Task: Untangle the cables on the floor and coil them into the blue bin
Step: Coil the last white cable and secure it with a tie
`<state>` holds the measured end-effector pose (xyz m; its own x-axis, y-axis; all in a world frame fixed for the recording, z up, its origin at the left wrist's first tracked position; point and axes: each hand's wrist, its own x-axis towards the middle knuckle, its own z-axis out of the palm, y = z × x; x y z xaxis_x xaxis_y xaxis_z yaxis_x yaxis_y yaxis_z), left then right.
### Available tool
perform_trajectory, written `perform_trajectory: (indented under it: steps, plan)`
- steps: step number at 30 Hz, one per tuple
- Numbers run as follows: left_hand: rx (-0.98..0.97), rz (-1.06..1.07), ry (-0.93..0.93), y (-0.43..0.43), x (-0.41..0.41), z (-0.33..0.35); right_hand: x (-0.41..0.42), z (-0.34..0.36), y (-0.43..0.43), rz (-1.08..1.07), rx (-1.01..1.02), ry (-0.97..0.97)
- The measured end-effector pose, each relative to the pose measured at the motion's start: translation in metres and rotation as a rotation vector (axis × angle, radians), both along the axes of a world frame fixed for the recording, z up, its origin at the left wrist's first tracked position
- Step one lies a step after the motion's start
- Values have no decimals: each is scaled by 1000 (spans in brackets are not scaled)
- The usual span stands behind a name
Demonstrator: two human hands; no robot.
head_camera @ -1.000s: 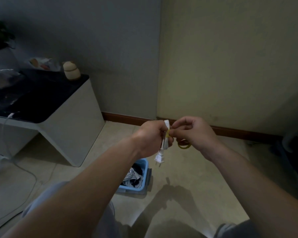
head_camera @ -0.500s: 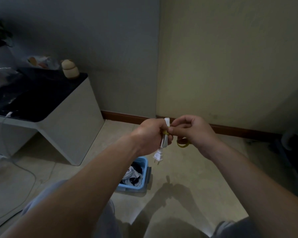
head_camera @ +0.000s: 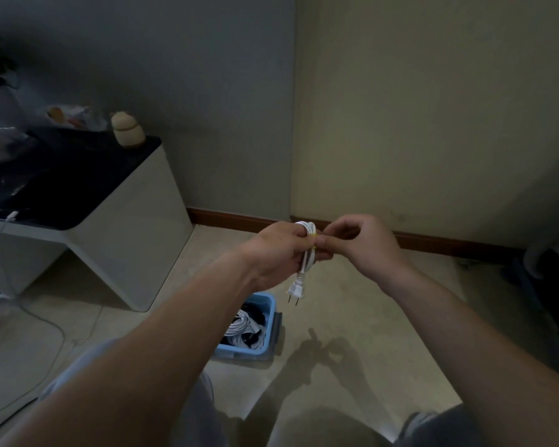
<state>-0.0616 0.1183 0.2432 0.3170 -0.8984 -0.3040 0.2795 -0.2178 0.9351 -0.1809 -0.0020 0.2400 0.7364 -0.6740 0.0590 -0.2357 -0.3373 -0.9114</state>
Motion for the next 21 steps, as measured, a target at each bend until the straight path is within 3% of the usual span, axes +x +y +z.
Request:
perform_trajectory:
  steps: [6, 12, 21]
  plan:
    - [30, 68, 118, -4, 1, -7, 2, -4, 7, -122, 27, -18]
    - [-8, 48, 90, -8, 6, -17, 3, -1, 15, -50, 92, 57]
    - [19, 117, 55, -9, -5, -13, 2, 1, 25, -108, 369, 3]
